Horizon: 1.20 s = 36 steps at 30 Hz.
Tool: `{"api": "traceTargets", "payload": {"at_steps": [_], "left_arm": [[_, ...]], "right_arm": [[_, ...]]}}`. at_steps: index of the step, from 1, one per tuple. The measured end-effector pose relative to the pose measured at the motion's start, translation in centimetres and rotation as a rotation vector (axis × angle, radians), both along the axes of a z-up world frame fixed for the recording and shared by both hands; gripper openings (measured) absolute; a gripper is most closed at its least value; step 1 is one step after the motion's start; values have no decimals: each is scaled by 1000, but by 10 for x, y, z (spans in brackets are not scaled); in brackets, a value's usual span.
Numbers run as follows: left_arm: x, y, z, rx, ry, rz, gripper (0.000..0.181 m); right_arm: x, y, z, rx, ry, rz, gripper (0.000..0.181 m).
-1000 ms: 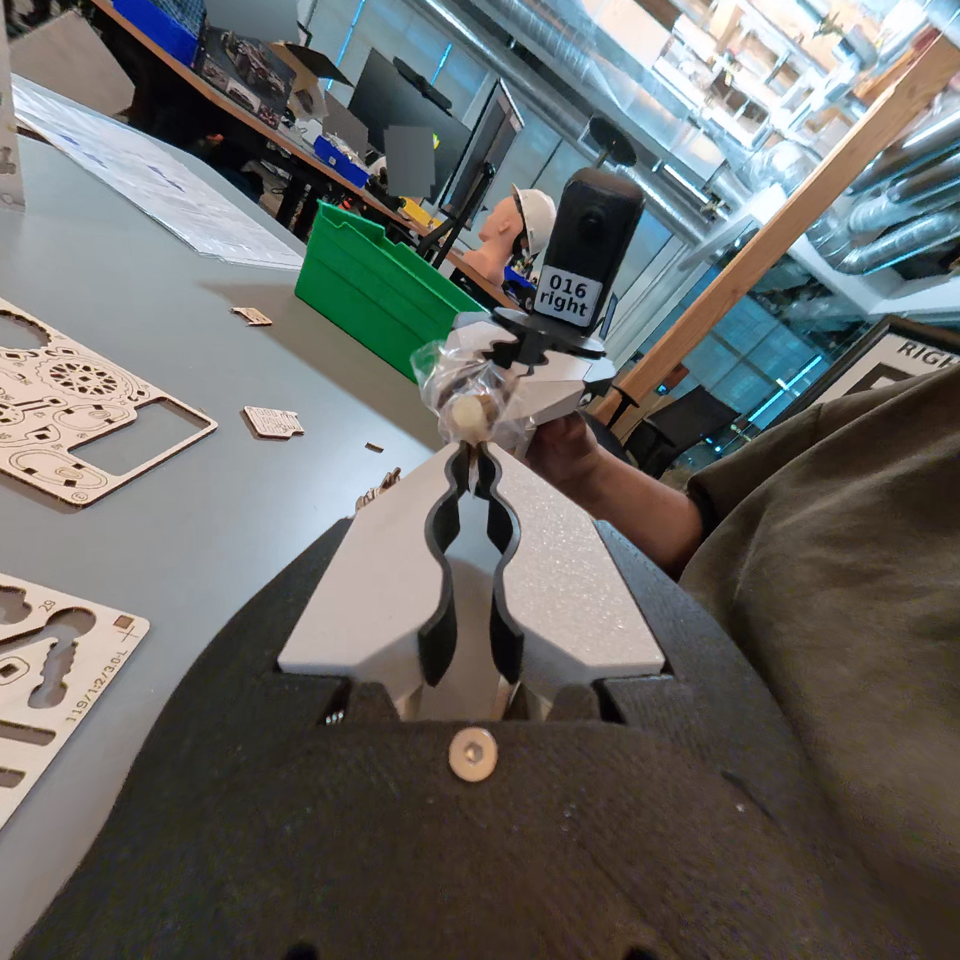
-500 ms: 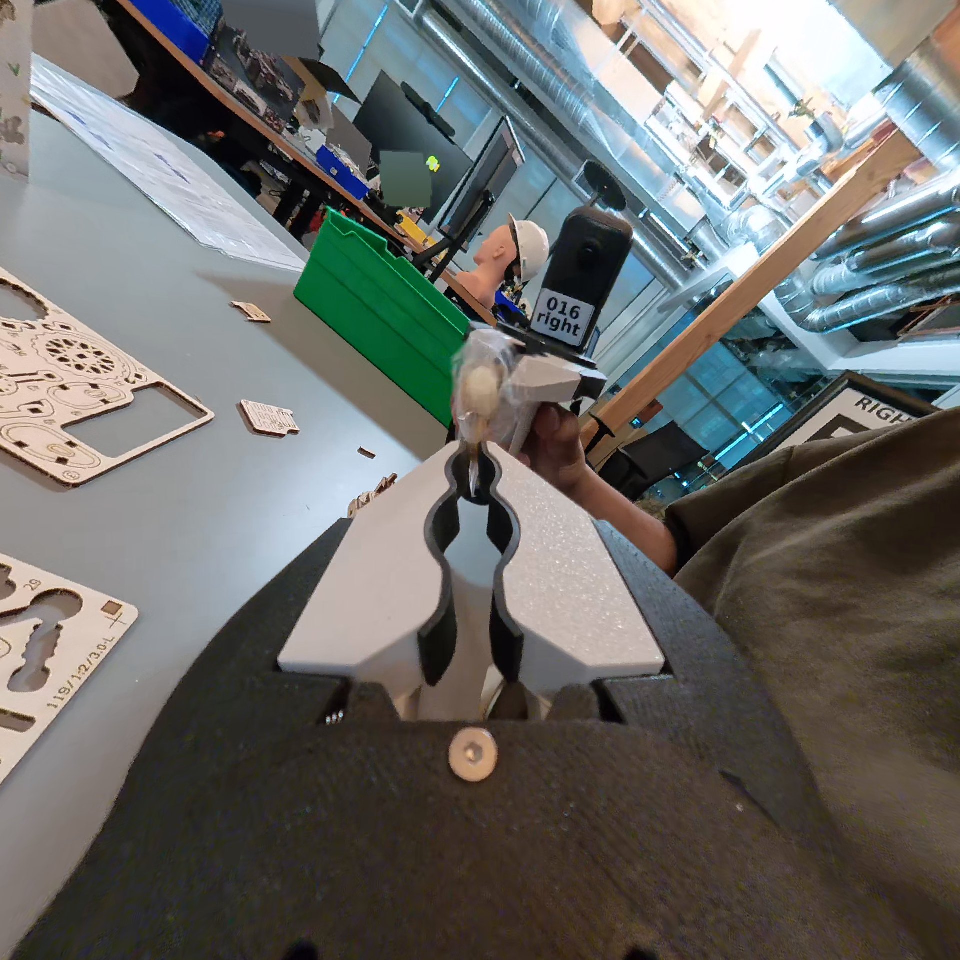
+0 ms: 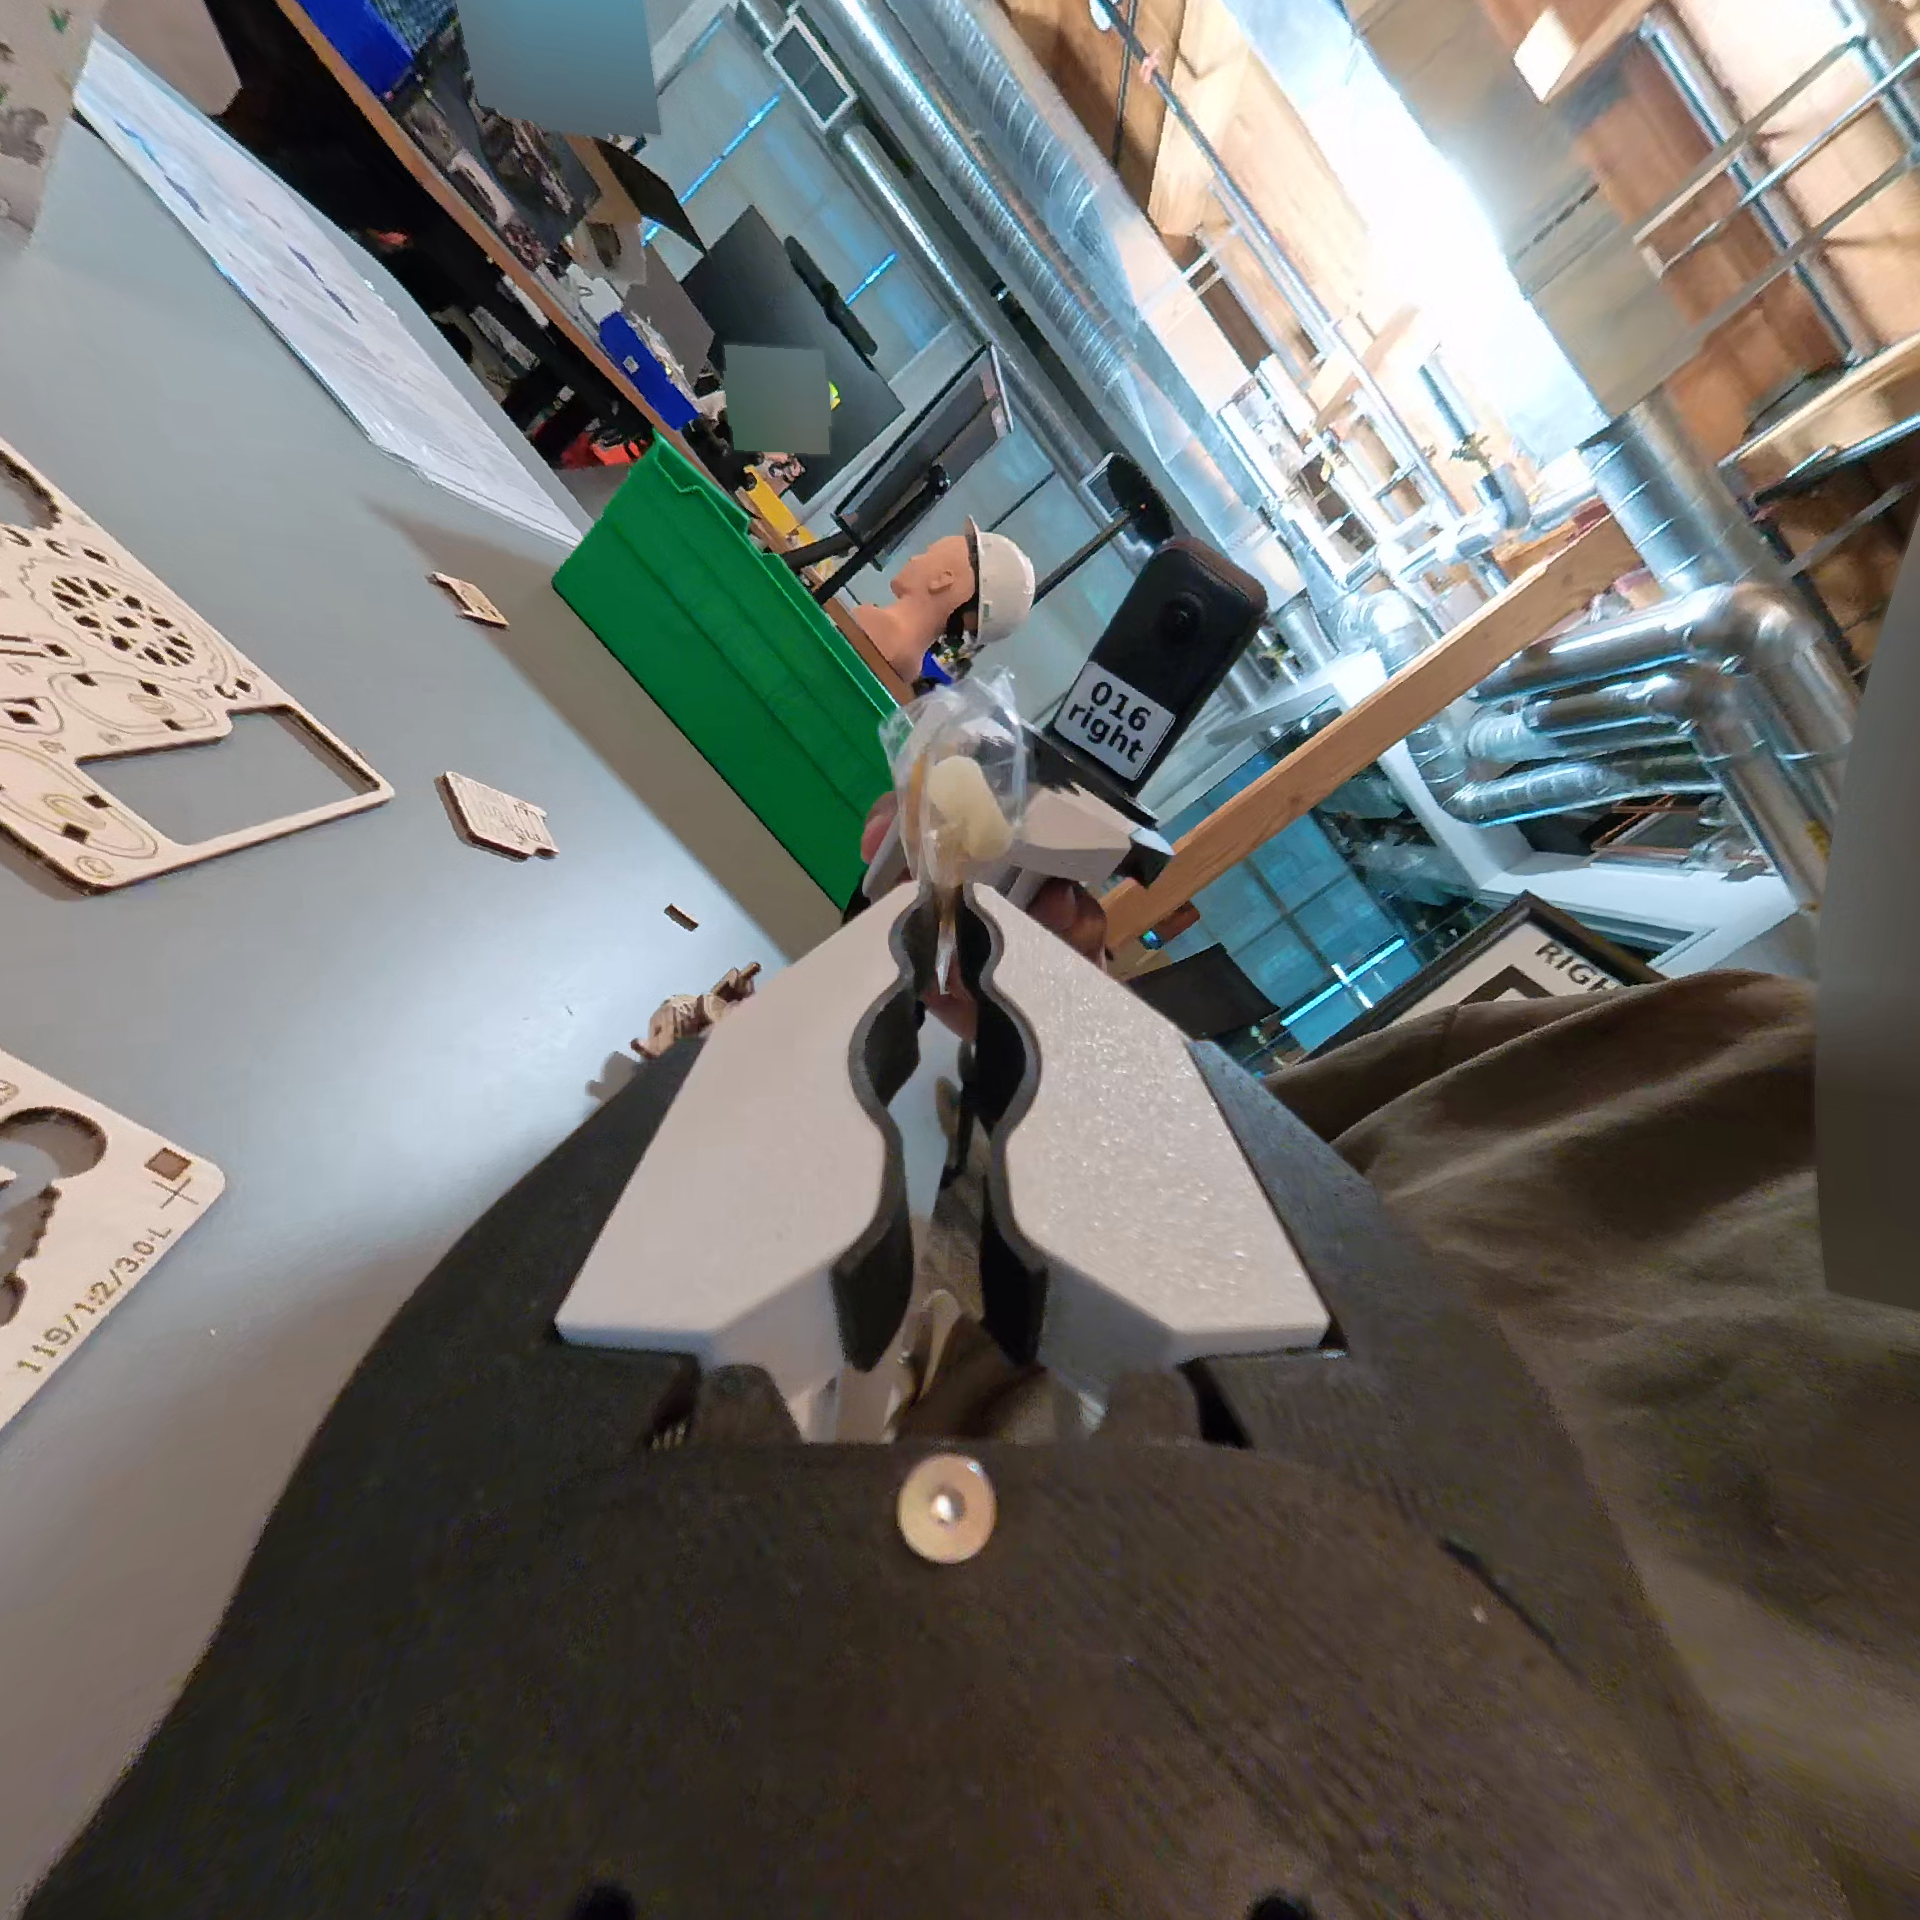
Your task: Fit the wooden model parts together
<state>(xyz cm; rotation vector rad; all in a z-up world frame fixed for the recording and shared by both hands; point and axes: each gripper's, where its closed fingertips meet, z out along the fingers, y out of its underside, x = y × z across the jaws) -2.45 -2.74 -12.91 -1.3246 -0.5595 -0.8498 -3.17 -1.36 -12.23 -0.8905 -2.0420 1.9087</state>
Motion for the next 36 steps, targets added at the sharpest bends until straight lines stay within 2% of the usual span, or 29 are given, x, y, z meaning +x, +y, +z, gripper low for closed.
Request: {"api": "traceTargets", "payload": {"at_steps": [9,13,18,25,30,36], "left_arm": [[1,0,2,39,-81,-30,0],[1,-1,2,43,-86,-33,0],[6,1,1,28,-49,-43,0],[6,-1,6,52,-27,-37,0],[7,-4,12,89,-4,-35,0],[11,-4,16,108,25,-47,0]], "right_arm": [[-1,9,15,-3,85,-51,16],[2,5,15,32,116,-42,8],[7,-4,13,86,156,-11,7],[16,-4,27,138,301,-18,1],[18,-13,21,211,329,-9,0],[21,-17,24,180,322,12,2]]}}
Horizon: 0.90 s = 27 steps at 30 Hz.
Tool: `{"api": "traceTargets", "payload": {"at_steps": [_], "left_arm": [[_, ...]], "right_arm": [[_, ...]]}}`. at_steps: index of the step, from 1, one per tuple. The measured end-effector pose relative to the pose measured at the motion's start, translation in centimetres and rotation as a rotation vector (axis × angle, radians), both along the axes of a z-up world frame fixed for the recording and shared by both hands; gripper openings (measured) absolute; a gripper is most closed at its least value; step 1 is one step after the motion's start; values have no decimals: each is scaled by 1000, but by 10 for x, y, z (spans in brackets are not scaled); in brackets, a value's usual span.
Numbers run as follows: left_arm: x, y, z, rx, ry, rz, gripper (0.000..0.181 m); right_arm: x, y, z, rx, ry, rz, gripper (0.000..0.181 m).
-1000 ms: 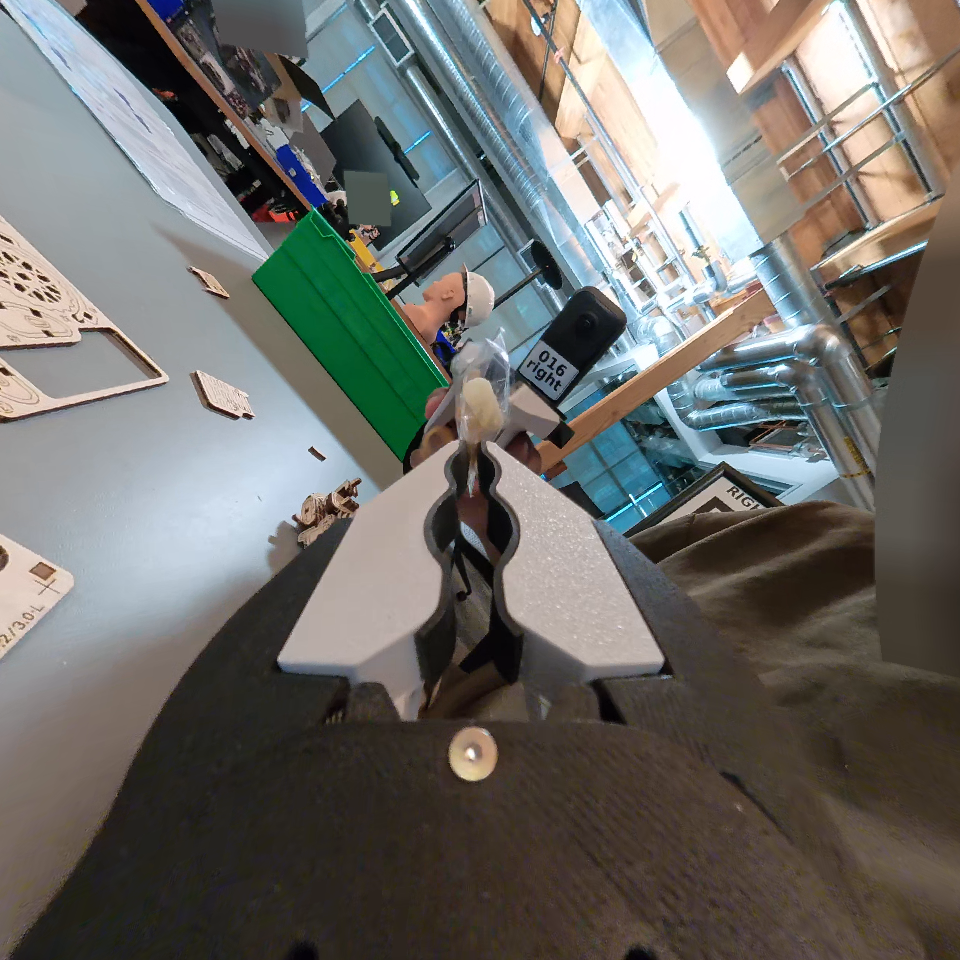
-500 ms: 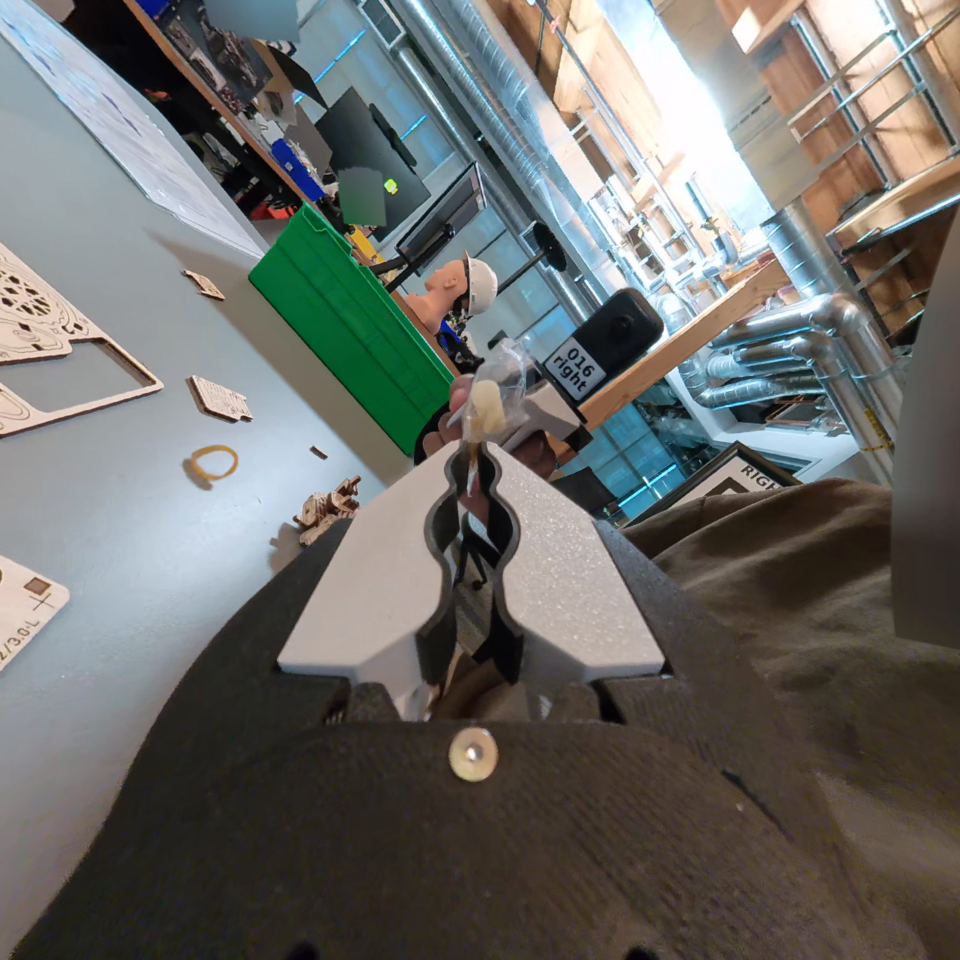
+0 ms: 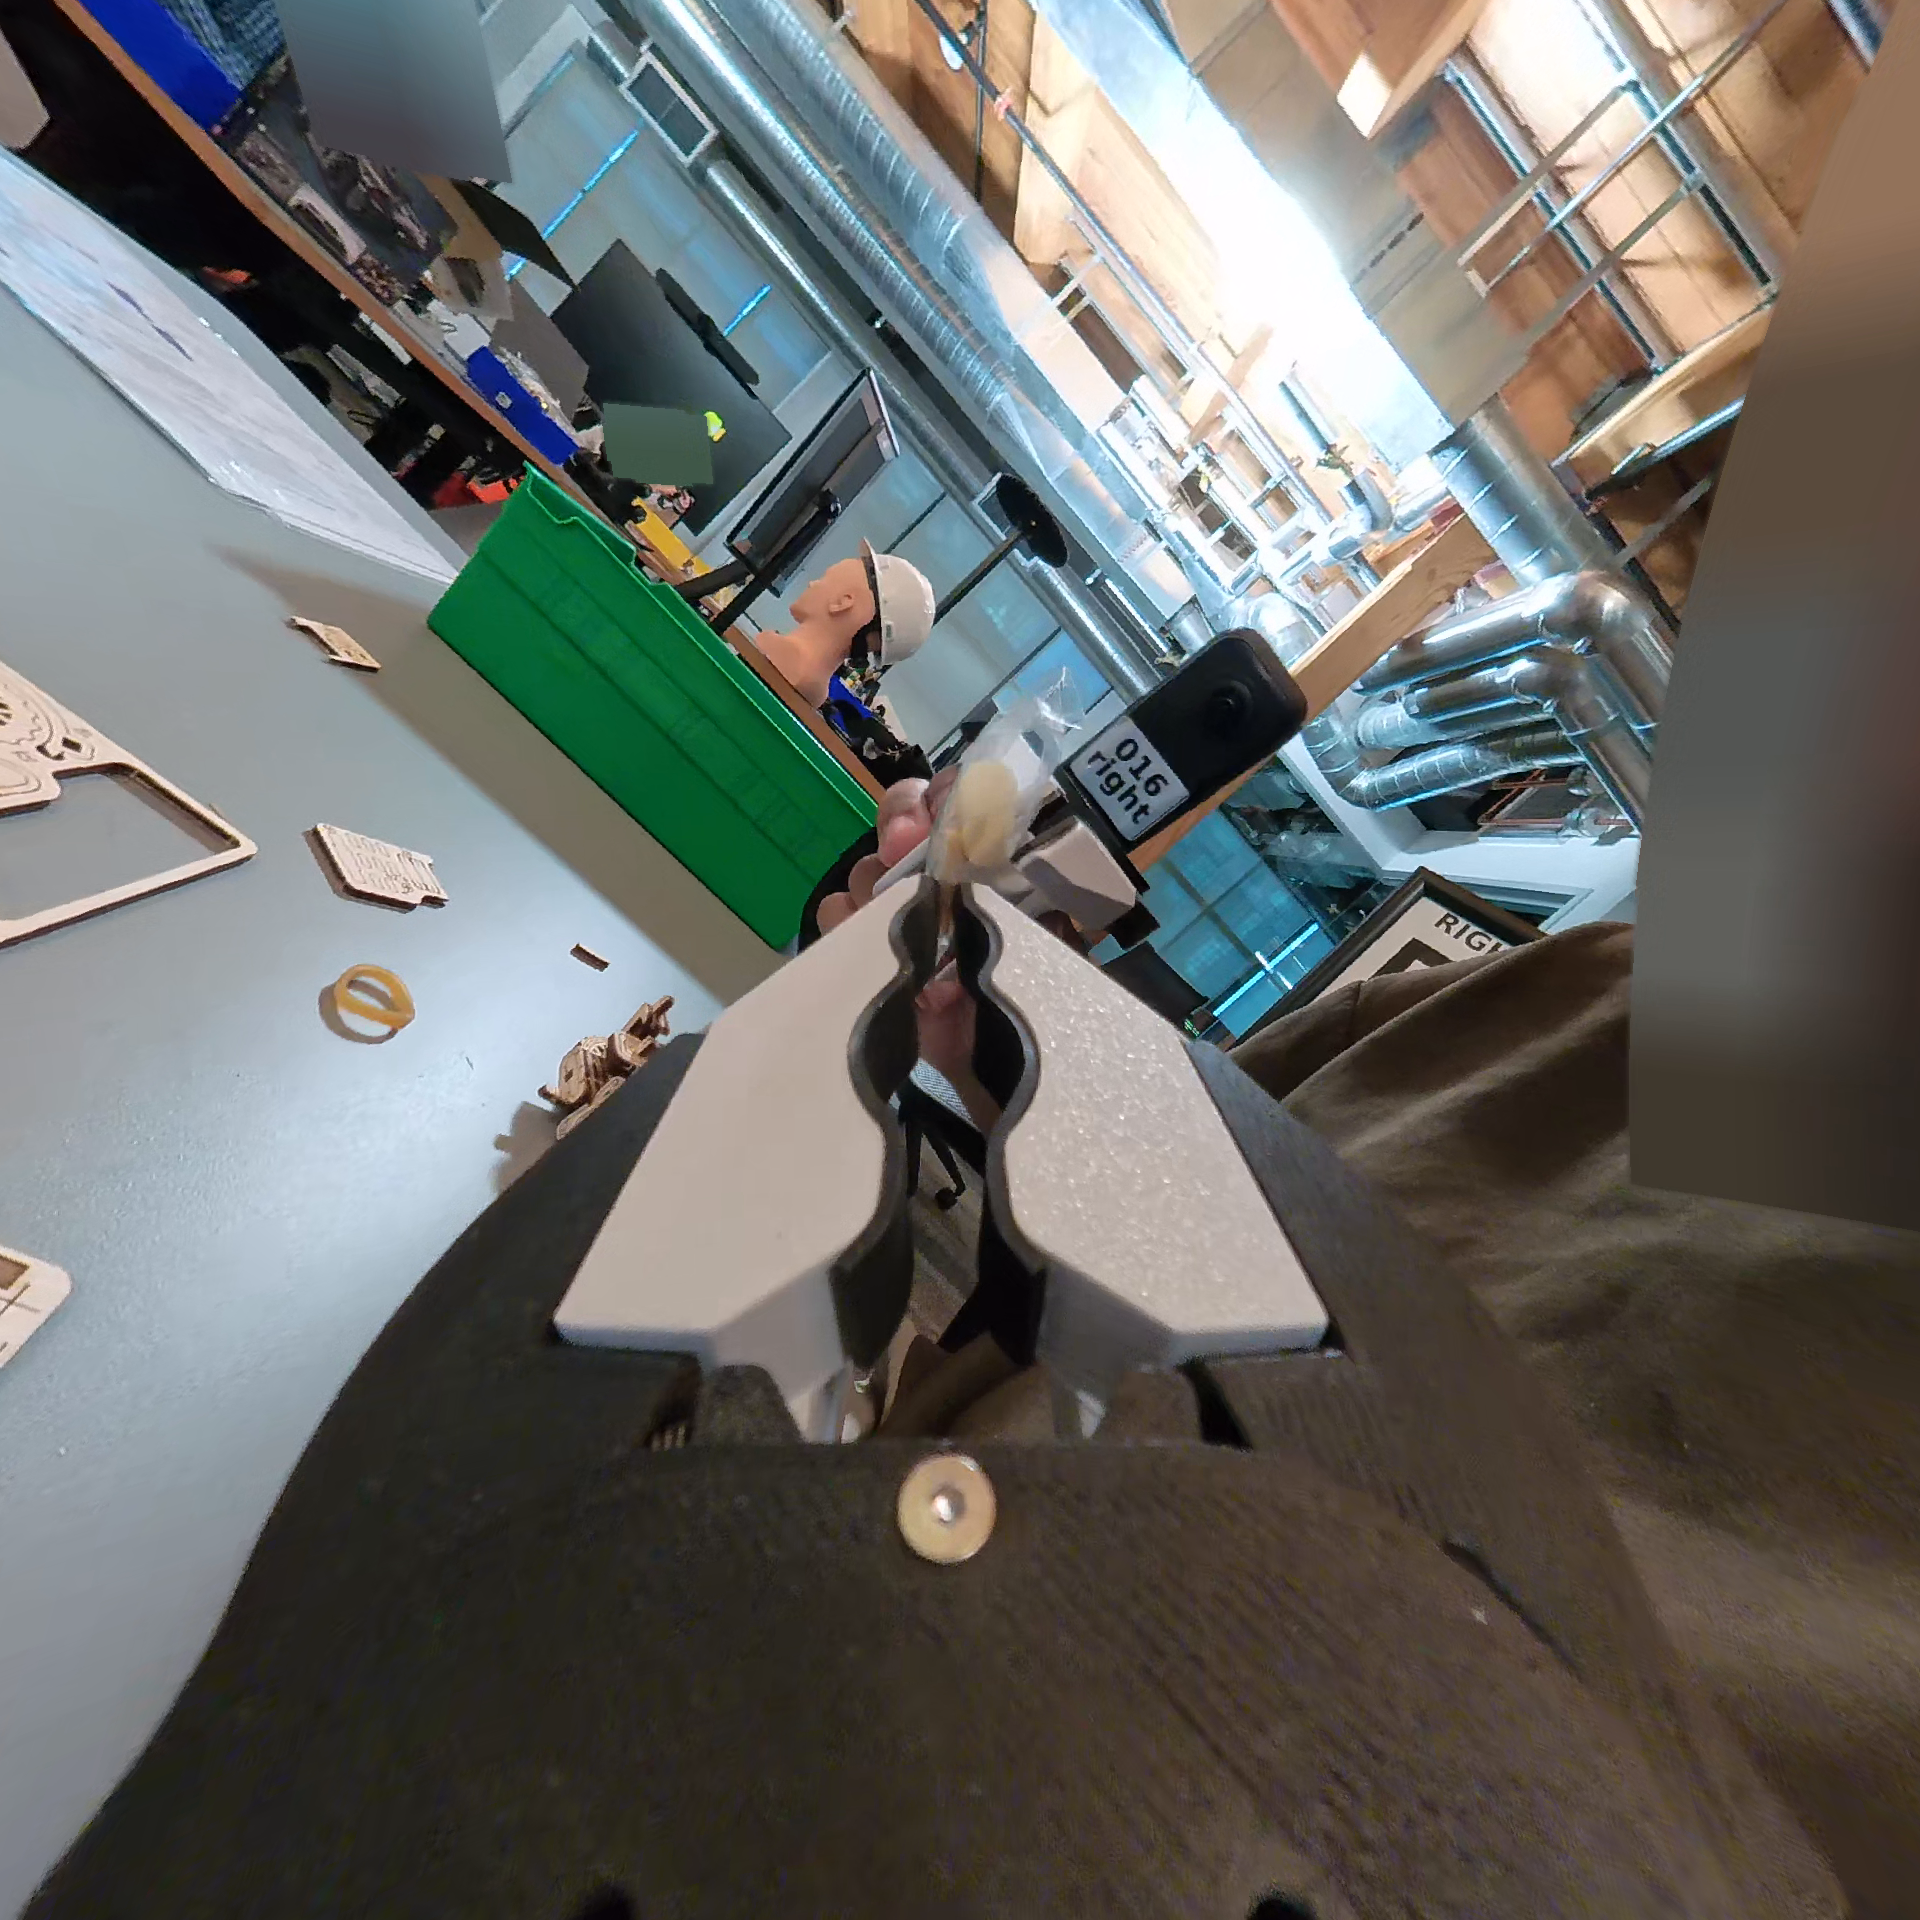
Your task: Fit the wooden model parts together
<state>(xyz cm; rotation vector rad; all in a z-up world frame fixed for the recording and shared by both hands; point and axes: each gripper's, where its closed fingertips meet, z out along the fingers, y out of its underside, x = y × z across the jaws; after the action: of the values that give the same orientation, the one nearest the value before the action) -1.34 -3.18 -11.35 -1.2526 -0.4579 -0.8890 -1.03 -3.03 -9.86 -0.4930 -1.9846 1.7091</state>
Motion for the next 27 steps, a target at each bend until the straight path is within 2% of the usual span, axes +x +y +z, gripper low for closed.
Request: {"api": "traceTargets", "payload": {"at_steps": [9,16,27], "left_arm": [[5,-1,4,26,9,-27,0],[8,0,4,20,21,-41,0],[8,3,-3,-38,78,-15,0]], "right_arm": [[-1,14,18,-97,27,-21,0],[1,5,8,-58,1,10,0],[5,-3,1,6,2,41,11]]}}
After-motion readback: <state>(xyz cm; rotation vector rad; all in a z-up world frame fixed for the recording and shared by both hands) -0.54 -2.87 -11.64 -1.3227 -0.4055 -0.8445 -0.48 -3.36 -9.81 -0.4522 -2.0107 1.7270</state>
